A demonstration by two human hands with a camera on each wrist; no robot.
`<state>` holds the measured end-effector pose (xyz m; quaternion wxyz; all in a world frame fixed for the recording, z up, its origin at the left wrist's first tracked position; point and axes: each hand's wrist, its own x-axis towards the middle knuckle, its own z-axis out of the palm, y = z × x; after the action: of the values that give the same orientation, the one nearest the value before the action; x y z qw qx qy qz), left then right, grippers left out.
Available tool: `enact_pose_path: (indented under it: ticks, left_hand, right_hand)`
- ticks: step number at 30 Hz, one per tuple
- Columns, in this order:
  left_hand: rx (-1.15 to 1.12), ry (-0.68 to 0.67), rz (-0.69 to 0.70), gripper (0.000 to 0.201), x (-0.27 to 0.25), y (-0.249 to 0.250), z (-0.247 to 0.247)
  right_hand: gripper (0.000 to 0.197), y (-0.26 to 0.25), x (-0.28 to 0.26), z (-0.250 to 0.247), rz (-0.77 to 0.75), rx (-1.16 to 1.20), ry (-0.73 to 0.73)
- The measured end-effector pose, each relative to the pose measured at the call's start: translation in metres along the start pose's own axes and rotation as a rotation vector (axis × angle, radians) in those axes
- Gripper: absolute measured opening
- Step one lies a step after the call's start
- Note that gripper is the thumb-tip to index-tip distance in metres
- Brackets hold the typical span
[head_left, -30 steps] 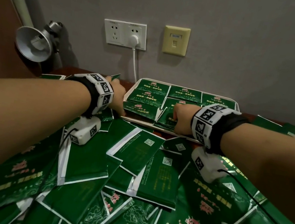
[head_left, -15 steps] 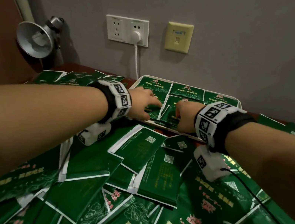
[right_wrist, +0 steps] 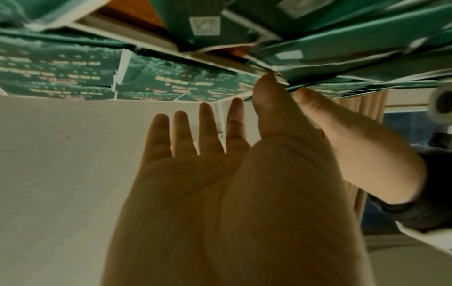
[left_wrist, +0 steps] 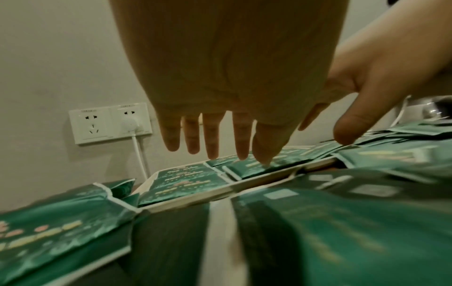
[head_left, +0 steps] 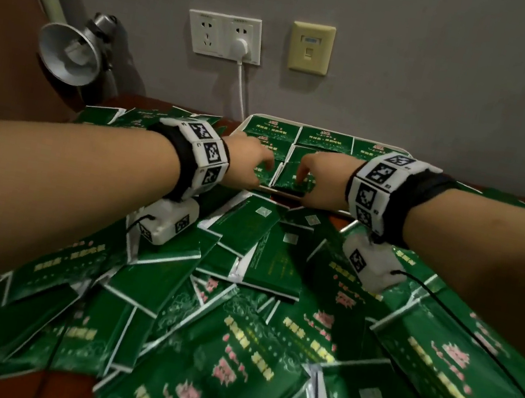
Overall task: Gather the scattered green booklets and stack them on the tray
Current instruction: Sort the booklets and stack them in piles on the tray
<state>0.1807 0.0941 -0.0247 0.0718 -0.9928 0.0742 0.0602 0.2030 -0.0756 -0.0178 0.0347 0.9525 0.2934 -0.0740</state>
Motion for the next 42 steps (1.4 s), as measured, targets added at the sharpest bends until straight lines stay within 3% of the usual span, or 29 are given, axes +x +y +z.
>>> enact_pose_path:
  ticks: [3, 9, 12, 16, 18, 21, 23, 28, 30, 33, 36, 39, 42]
  left_hand:
    - [0.004, -0.039, -0.005, 0.038, -0.037, 0.023, -0.005]
    - [0.003, -0.142, 0.095, 0.047, -0.13, 0.081, 0.0]
    - [-0.042, -0.283, 0.166, 0.068, -0.17, 0.103, 0.003]
    - [0.03, -0.476, 0.199, 0.117, -0.207, 0.12, 0.017]
    - [0.109, -0.513, 0.197, 0.132, -0.217, 0.122, 0.026]
    - [0.126, -0.461, 0.186, 0.137, -0.224, 0.119, 0.034]
    - [0.117, -0.39, 0.195, 0.134, -0.225, 0.113, 0.036]
    - [0.058, -0.2, 0.171, 0.114, -0.231, 0.098, 0.048]
    - [0.077, -0.157, 0.14, 0.11, -0.229, 0.097, 0.052]
    - [0.091, -0.12, 0.079, 0.109, -0.222, 0.101, 0.054]
    - [0.005, -0.114, 0.041, 0.106, -0.217, 0.105, 0.054]
    - [-0.178, -0.188, 0.06, 0.111, -0.218, 0.096, 0.051]
    - [-0.117, -0.28, 0.105, 0.124, -0.221, 0.082, 0.047]
  right_hand:
    - [0.037, -0.014, -0.04, -0.003, -0.03, -0.044, -0.011]
    - [0.059, -0.032, -0.133, 0.012, -0.112, -0.156, -0.115]
    - [0.075, -0.036, -0.18, 0.022, -0.126, -0.195, -0.21]
    - [0.1, -0.04, -0.226, 0.033, -0.088, -0.285, -0.36]
    - [0.116, -0.042, -0.24, 0.042, -0.081, -0.352, -0.369]
    - [0.126, -0.047, -0.252, 0.055, -0.093, -0.405, -0.311]
    - [0.119, -0.047, -0.254, 0.057, -0.073, -0.358, -0.302]
    - [0.039, -0.031, -0.243, 0.045, 0.018, -0.104, -0.141]
    - [0.025, -0.02, -0.233, 0.038, 0.113, -0.038, -0.043]
    - [0.032, -0.007, -0.221, 0.022, 0.27, 0.076, 0.157]
    - [0.042, -0.009, -0.216, 0.008, 0.297, 0.092, 0.278]
    - [0.053, -0.031, -0.212, 0.011, 0.224, 0.097, 0.213]
    - [0.057, -0.051, -0.207, 0.022, 0.142, 0.111, 0.007]
